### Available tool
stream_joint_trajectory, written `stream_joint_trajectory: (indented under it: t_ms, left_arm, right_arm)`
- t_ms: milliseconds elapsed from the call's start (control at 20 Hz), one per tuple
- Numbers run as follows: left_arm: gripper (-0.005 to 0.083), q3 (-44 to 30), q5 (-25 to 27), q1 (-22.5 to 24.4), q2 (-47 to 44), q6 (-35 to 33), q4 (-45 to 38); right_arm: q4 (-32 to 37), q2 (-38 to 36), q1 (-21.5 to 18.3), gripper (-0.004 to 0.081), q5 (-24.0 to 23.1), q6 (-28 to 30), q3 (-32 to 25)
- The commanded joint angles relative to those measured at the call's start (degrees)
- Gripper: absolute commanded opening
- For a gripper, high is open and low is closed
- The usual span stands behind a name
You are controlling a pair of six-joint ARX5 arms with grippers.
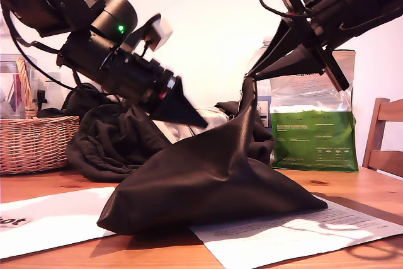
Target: Open the zipper in the zip bag in front of you
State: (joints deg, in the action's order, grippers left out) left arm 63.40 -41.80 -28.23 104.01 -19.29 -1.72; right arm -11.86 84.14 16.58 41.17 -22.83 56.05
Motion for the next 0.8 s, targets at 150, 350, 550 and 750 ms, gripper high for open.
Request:
stream_joint_trajectory:
  t_ms: [150,350,550,750]
  left_arm:
    - [0.0249,-1.18,-5.22,-3.67,0.50,0.90,-3.15]
    - [0.0249,-1.18,6.10,-6.80,0.68,0.90,-6.29]
    - [0.0249,-1.18,11.93,-7.67,0.68,1.01,-7.37]
    - [0.0204,-1.18,12.20,-7.04,0.68,1.36,-8.83]
  right_arm:
    - [-0.09,0.24,0.28,-0.0012,-0.24,0.15,0.31]
    - [-0.39,0.24,0.31,-0.0012,-0.22,0.15,0.31]
    - [-0.48,0.24,0.31,-0.0012,-0.20,0.15,0.31]
    - [-0.48,0.24,0.37,-0.0012,-0.20,0.15,0.31]
